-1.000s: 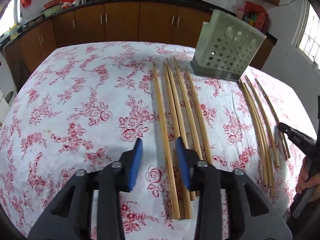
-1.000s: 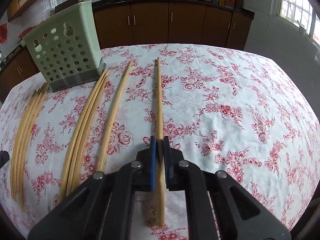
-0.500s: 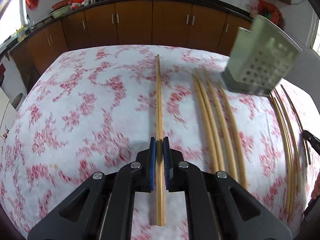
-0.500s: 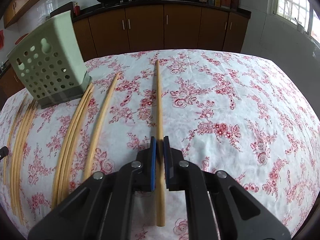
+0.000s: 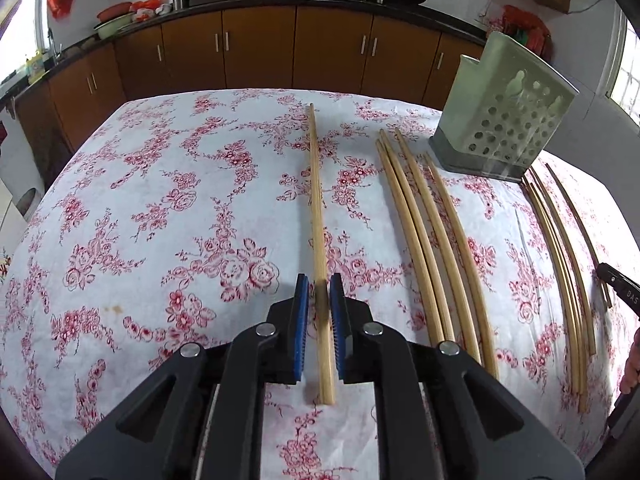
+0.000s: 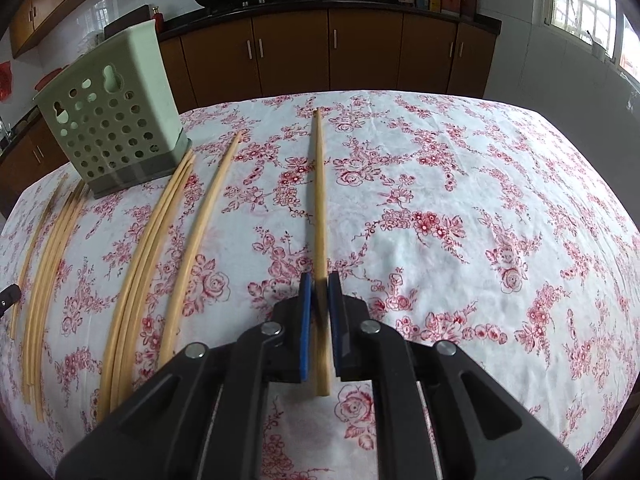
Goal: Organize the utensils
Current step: 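Lift the left tool's chopstick upright over the green holder while the right tool carries its own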
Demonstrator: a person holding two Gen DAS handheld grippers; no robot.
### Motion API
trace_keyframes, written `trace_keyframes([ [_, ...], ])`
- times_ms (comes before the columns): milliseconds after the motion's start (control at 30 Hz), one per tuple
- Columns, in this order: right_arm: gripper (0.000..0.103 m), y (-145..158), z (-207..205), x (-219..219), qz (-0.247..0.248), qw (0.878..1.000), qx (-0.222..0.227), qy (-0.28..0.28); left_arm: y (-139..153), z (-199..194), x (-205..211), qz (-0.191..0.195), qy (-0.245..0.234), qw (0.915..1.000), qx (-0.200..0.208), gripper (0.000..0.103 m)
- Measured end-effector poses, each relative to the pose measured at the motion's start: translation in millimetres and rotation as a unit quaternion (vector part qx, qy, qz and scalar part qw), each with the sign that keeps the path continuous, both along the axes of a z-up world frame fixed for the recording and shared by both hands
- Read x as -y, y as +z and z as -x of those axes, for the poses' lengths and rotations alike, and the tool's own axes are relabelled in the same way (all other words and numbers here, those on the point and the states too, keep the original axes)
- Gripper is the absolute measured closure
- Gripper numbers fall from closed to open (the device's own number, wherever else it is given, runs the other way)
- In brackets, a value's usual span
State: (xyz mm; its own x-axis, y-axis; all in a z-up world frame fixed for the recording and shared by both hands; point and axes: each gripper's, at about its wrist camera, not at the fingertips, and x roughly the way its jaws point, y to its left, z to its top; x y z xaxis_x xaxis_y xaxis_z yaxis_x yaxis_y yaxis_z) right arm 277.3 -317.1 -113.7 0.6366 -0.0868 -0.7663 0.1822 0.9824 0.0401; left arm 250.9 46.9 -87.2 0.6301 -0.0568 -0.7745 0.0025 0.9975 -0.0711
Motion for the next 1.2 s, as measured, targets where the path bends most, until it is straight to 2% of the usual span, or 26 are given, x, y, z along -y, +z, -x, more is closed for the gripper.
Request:
trace_keyframes([
  [233,0.095,0.8,11.2,-2.7,0.003,1.000,-0.002,0.007,0.0,23.2,3.1,-0.019,-0.003,0.9998,0.002,0.092],
  [267,0.095,2.4,13.6,-0.9,-0.001,1.000,0.000,0.005,-0.1,25.8,2.9,-0.023,-0.004,0.9997,0.002,0.095],
  [400,0.095,25.6,25.2,3.4,0.001,0.999,0.034,0.005,5.4,29.0,-1.4,-0.022,-0.003,0.9998,-0.003,0.096],
  [600,0.095,80.1,40.1,14.4,0.011,0.994,0.109,-0.002,59.5,37.4,-15.0,-0.016,0.005,0.9976,0.067,0.096],
  [867,0.095,139.6,41.2,27.5,0.008,0.982,0.189,-0.014,143.7,36.5,-25.2,0.012,0.018,0.9855,0.168,0.096],
  [1000,0.095,151.6,34.6,30.8,0.006,0.978,0.206,-0.018,165.5,24.7,-23.2,0.008,0.019,0.9810,0.193,0.096],
  [1200,0.095,166.4,19.9,29.2,0.013,0.976,0.216,-0.011,181.7,5.2,-25.0,0.004,0.027,0.9793,0.200,0.096],
])
